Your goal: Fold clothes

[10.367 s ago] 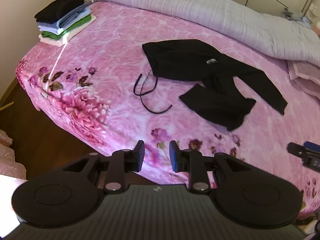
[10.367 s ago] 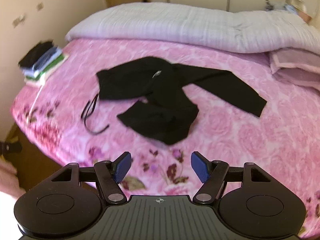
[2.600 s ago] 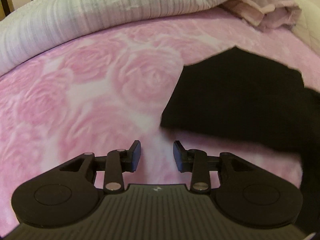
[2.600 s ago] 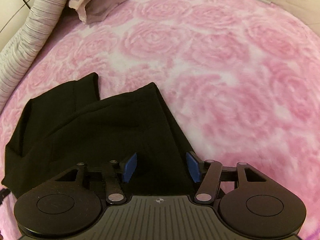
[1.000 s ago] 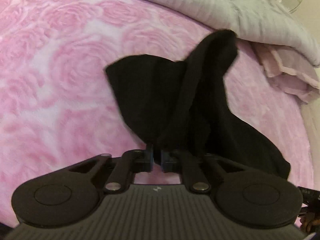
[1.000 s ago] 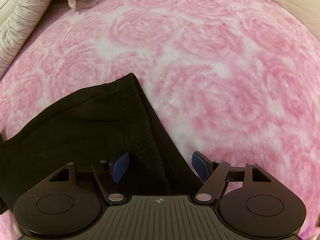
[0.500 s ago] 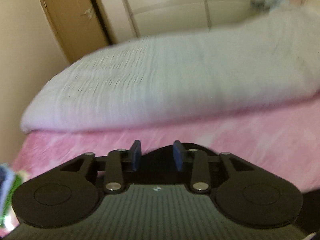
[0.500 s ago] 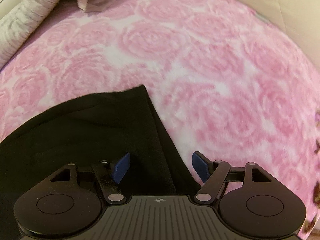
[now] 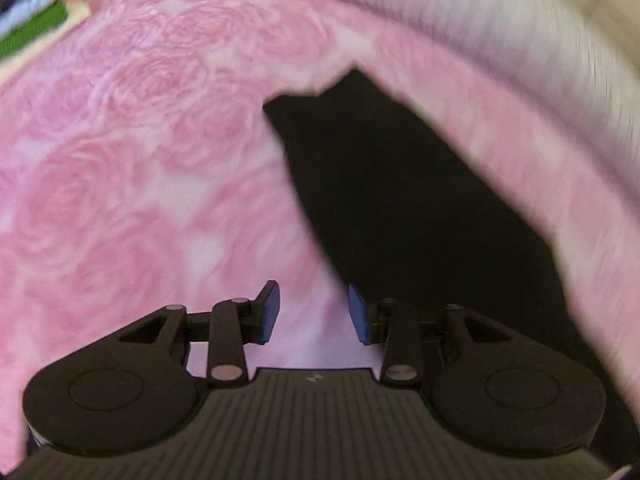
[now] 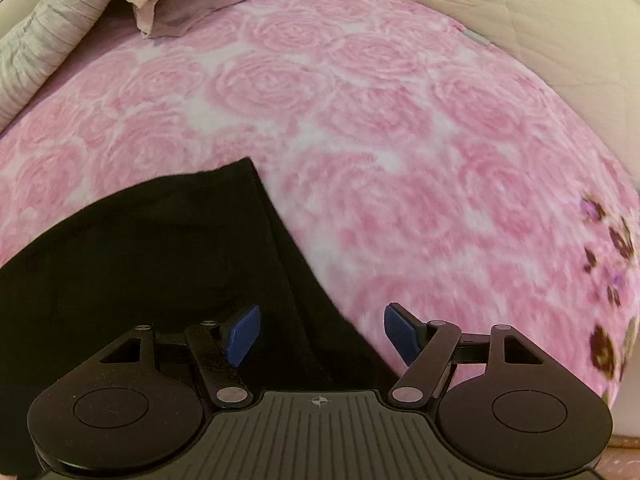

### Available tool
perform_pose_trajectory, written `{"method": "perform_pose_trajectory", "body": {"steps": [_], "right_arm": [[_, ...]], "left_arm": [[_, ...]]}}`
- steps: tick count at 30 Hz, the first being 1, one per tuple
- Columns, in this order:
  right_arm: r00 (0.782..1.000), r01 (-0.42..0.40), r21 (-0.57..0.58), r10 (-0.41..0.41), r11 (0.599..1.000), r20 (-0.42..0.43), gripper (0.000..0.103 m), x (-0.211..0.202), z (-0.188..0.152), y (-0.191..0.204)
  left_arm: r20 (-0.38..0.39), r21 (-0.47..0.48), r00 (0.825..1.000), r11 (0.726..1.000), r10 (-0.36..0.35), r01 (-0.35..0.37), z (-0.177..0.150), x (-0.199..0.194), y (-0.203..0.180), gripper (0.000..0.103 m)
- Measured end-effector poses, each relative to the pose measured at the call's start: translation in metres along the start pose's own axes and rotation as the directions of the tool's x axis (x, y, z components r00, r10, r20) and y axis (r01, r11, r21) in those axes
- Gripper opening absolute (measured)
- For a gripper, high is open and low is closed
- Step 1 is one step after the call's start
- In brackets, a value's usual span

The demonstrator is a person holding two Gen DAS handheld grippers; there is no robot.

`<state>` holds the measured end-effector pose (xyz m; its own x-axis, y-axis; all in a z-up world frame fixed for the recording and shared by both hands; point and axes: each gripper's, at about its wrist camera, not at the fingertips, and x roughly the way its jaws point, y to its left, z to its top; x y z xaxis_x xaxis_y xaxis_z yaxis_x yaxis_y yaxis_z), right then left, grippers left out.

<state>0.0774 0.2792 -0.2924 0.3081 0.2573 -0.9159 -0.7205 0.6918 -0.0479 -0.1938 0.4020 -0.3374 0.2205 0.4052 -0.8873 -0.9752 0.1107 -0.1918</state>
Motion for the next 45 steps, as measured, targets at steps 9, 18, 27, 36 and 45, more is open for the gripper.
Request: {"method": "perform_pose_trajectory", "body": {"steps": [9, 18, 27, 36, 45], "right_arm": [[0.996, 0.068, 0.022, -0.069, 0.997, 0.060, 0.072, -0.041, -0.059, 0.013], [0.995, 0.078, 0.132, -0.085, 0.988, 0.045, 0.072, -0.095, -0.130, -0.007], [0.998, 0.065, 0.147, -0.061, 0.987, -0.027, 0.072, -0.121, -0.185, -0.027], [0.999, -0.013, 0.128, 0.019, 0.992, -0.047, 0.072, -0.121, -0.213, -0.034], [0.996, -0.067, 0.072, 0.071, 0.995, -0.049, 0.072, -0.115, -0.218, -0.049]], "left_arm": [[0.123, 0.137, 0.992, 0.991, -0.013, -0.005, 0.044, 0.040, -0.022, 0.001], [0.214, 0.436, 0.977, 0.894, 0.009, -0.104, 0.032, 0.025, 0.033, 0.019], [0.142, 0.336, 0.980, 0.925, 0.138, -0.178, 0.027, -0.022, 0.120, 0.032], [-0.192, 0.085, 0.976, 0.989, -0.106, 0.124, -0.026, -0.115, 0.227, 0.051], [-0.207, 0.431, 0.968, 0.902, 0.139, -0.037, -0.074, -0.075, 0.152, 0.051]]}}
